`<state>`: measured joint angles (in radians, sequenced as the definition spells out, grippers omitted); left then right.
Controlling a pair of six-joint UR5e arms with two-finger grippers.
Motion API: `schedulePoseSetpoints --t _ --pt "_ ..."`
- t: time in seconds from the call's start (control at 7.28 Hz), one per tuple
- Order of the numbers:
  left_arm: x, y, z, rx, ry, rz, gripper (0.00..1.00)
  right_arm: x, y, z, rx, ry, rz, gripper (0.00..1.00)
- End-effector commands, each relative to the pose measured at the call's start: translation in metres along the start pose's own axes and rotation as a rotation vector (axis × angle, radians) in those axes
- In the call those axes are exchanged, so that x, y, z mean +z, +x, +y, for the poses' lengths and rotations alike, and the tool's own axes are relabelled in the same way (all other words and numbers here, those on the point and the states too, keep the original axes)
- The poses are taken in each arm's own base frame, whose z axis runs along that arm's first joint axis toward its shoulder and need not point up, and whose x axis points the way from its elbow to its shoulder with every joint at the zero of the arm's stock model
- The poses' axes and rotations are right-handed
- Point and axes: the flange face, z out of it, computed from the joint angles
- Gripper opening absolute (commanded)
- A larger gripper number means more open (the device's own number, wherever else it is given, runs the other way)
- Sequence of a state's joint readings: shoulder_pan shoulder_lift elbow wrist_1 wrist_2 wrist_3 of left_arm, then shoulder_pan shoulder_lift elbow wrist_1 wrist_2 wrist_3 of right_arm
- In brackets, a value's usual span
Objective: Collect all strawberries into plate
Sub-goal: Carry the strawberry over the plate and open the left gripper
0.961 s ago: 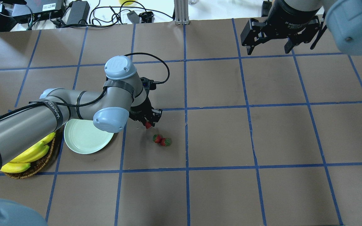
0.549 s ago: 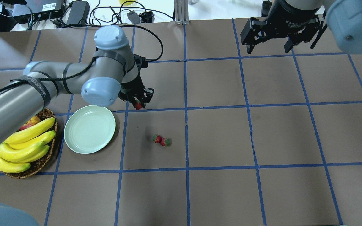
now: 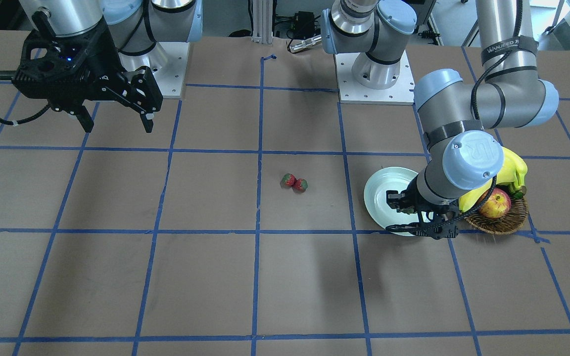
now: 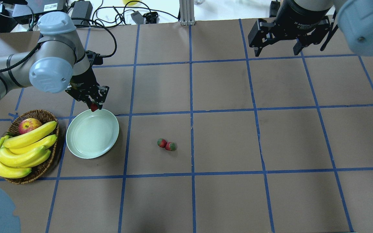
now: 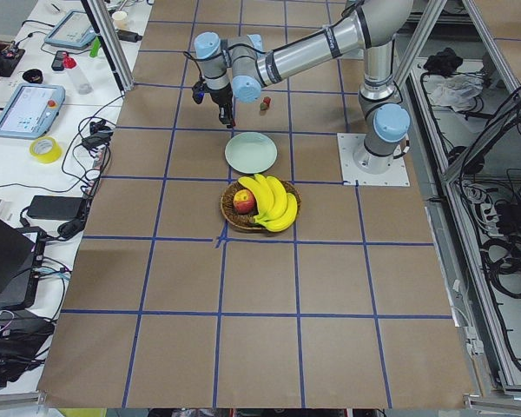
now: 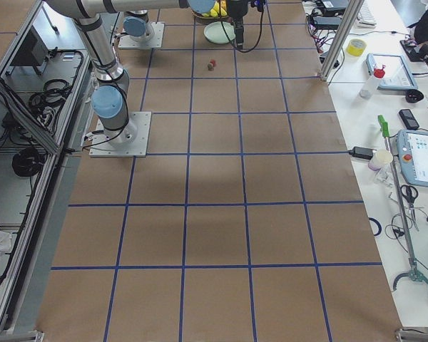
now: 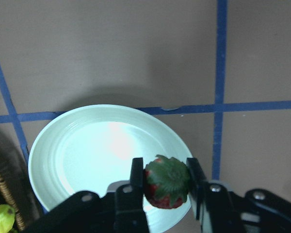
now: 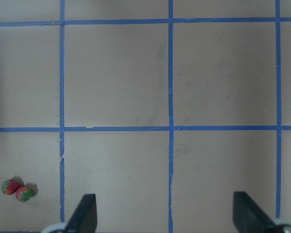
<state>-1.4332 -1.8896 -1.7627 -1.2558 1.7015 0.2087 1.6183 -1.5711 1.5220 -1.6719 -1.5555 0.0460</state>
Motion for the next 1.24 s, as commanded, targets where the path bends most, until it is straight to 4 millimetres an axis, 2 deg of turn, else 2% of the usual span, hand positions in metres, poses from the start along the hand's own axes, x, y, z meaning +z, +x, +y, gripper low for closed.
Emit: schedulePoseSetpoints --t 0.0,0.41,0.55,0.69,0.96,1.1 --pt "0.038 -0.037 0.01 -0.015 -0.045 -0.006 0.0 0.001 0.0 0.001 0.0 -0.003 0.0 1.0" --pt "0.062 -0.046 -0.001 -0.03 -0.052 -0.002 0.0 0.002 -0.001 0.001 -0.005 -0.003 0.004 1.0" --pt "0.064 -0.044 -0.002 -0.038 -0.052 0.007 0.43 0.002 -0.001 0.003 -0.005 -0.004 0.006 1.0" --pt "0.061 -0.044 0.001 -0.032 -0.049 0.008 0.99 0.002 -0.001 0.004 -0.005 -0.004 0.007 1.0" --pt "0.046 -0.042 0.003 -0.022 -0.016 -0.003 1.0 0.001 -0.003 0.004 -0.008 -0.003 0.001 1.0" --pt "0.033 -0.033 0.005 -0.032 0.009 -0.003 1.0 0.001 -0.002 0.005 -0.008 -0.004 0.007 1.0"
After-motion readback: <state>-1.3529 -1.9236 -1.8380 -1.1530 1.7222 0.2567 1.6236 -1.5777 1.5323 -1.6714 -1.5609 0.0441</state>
